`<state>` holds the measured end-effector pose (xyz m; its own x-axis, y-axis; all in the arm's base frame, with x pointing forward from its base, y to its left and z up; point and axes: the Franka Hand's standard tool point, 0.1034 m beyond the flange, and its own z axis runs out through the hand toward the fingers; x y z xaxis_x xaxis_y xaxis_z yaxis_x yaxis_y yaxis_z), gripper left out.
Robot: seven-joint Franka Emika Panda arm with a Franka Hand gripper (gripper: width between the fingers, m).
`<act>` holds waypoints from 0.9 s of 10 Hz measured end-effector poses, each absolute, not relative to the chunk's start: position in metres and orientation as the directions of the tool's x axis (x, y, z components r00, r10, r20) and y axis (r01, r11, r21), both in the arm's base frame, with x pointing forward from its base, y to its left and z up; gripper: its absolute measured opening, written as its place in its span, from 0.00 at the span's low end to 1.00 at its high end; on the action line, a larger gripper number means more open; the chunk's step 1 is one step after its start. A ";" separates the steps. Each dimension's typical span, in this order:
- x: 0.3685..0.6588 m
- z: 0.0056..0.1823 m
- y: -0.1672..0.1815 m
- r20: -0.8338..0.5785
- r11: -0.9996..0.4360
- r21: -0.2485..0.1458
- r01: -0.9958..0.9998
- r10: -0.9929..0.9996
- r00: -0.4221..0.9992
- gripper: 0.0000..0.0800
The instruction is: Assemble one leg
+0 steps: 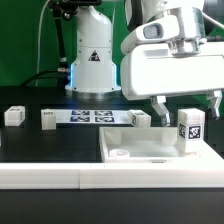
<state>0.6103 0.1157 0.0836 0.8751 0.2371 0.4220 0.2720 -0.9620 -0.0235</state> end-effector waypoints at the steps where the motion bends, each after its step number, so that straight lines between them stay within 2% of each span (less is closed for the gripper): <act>1: 0.612 0.088 0.116 0.424 -0.962 -0.023 0.272 0.237 0.874 0.81; 4: 0.610 0.085 0.117 0.402 -0.961 -0.029 0.276 0.242 0.883 0.81; 7: 0.610 0.079 0.117 0.203 -0.961 -0.084 0.263 0.242 0.949 0.81; 9: 0.616 0.081 0.104 0.132 -0.966 -0.093 0.242 0.229 0.964 0.81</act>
Offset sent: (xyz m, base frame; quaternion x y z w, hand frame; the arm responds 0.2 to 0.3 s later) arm 0.0000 0.0000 0.0000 0.0000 0.0000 0.0000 1.0000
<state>0.6164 0.1038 0.0813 0.9644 0.2293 0.1320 0.2424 -0.9657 -0.0929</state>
